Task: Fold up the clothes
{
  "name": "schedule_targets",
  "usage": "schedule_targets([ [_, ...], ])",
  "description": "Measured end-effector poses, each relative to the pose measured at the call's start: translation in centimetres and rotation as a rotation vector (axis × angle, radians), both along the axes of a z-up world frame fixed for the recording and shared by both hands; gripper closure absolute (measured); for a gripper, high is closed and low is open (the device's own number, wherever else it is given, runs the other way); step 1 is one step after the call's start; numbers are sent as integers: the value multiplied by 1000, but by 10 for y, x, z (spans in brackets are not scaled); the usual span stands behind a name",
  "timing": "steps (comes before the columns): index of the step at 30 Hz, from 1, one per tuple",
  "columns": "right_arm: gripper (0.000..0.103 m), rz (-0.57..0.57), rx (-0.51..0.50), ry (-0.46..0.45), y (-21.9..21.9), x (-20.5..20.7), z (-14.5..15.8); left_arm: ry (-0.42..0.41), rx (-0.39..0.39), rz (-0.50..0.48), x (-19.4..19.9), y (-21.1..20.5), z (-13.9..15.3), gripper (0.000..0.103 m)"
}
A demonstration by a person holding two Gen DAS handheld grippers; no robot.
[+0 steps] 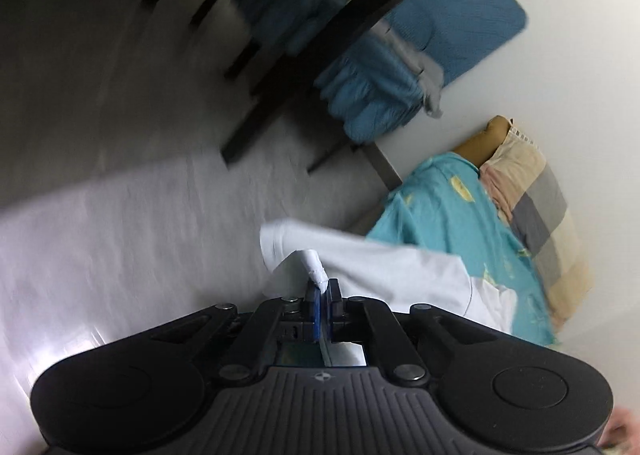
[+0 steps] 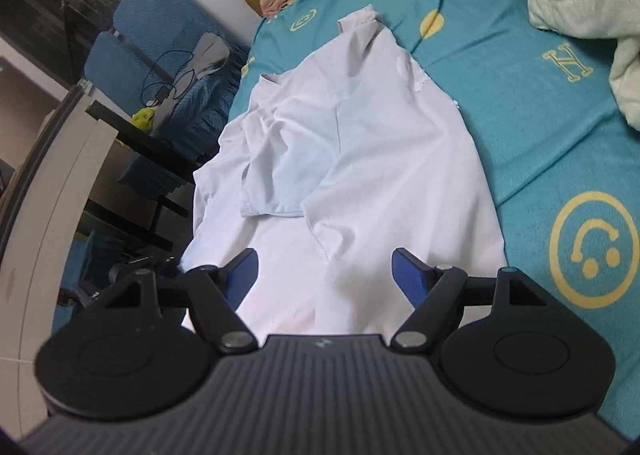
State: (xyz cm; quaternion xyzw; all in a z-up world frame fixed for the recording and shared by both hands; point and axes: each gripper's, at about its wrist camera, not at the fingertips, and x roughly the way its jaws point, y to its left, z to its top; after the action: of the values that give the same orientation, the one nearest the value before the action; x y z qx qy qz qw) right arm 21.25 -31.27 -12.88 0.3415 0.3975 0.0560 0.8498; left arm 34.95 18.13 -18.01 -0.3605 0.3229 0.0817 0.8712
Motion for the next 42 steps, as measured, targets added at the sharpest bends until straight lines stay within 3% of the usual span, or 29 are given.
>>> schedule_targets([
  [3,27,-26,27,-2,-7,-3,3,-40,237,-67,2,-21,41,100],
  [8,27,-79,55,-21,-22,-11,12,-162,598,-243,7,-96,113,100],
  [11,26,-111,71,-23,-32,-15,14,-255,731,-384,6,-159,145,100],
  [13,26,-130,84,-29,-38,-18,16,-310,775,-481,1,-206,155,100],
  [18,26,-158,72,-70,-54,-24,26,-383,763,-677,-12,-308,136,100],
  [23,26,-122,45,-123,-65,-27,36,-303,728,-775,-11,-369,70,100],
  [25,26,-116,34,-121,-69,-27,34,-270,705,-792,-5,-378,49,94],
  [27,26,-116,31,-115,-73,-26,31,-246,685,-794,-3,-378,38,83],
  [28,26,-121,37,-112,-75,-25,29,-238,677,-796,-5,-376,35,70],
  [31,26,-105,27,-131,-71,-25,31,-244,681,-789,-18,-361,39,46],
  [35,26,-79,10,-162,-65,-27,34,-226,674,-765,-58,-327,64,40],
  [42,26,-13,-28,-235,-46,-31,41,-178,608,-647,-175,-250,120,34],
])
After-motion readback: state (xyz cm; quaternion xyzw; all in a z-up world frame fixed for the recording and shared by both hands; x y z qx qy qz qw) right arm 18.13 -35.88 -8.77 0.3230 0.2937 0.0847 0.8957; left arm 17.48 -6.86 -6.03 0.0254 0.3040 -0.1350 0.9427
